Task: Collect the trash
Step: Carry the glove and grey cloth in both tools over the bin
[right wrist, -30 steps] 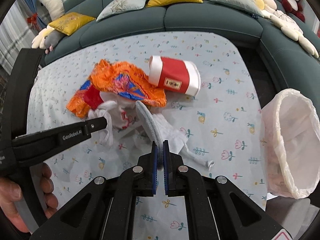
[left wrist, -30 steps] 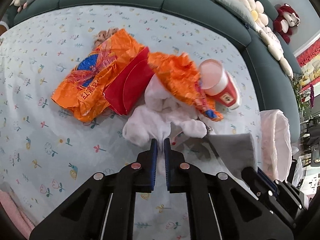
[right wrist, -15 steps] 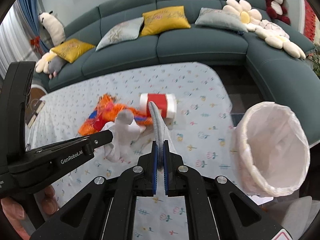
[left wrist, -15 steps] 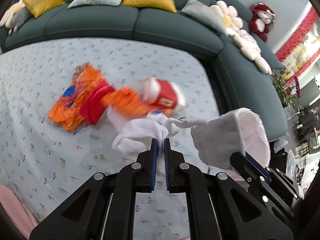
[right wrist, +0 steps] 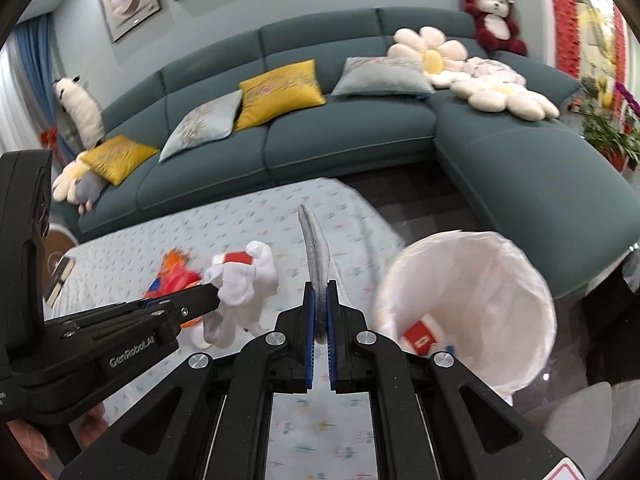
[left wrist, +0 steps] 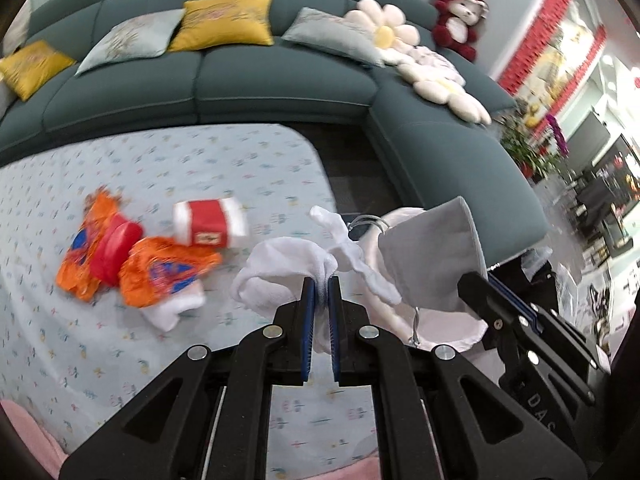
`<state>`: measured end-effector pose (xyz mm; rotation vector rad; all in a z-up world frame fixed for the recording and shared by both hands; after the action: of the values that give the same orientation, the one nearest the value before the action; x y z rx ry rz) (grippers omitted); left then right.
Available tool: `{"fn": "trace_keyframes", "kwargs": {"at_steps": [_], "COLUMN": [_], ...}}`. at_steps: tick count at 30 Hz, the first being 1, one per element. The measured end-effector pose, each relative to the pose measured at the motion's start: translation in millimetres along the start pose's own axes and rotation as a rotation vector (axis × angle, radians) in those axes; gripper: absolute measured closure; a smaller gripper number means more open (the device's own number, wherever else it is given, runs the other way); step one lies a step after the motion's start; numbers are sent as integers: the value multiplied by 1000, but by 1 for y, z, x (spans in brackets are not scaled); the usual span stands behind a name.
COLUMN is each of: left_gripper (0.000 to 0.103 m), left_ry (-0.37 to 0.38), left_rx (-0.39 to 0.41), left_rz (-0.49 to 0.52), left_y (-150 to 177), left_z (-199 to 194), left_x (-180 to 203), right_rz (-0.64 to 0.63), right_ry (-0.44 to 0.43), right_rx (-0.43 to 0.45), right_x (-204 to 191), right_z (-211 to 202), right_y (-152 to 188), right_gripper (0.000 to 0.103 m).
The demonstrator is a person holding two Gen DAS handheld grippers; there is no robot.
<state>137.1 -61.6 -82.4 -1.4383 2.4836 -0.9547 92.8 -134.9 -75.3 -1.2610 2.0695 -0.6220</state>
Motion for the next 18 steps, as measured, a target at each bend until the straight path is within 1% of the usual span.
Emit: {"fn": "trace_keyframes", "kwargs": {"at_steps": [6, 10, 18], "left_gripper": [96, 96, 96], "left_ry": [24, 36, 54], "left_rx": [2, -10, -29], "left_rz": [66, 116, 172], "left_y": [-10, -11, -11], "left_z": [9, 18, 37], "left_x": [45, 74, 109], "right_rz": [38, 67, 113], "right_ry": [50, 73, 105], "right_rx": [32, 44, 52], "right_x": [45, 70, 109], "right_z": [-12, -16, -15], "right_y": [-12, -16, -18], "right_gripper": [98, 98, 98]}}
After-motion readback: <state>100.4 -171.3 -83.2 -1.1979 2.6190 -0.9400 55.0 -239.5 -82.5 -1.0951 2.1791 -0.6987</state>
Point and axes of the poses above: each gripper's, at about its wrist camera, not at the fingertips, and z roughly the way its jaws point, x to its right, y to its underside, the point moved 10 cm from there along z, roughly the way its jaws point, and after that the axes turned 6 degrees about z, right-handed, at the moved point
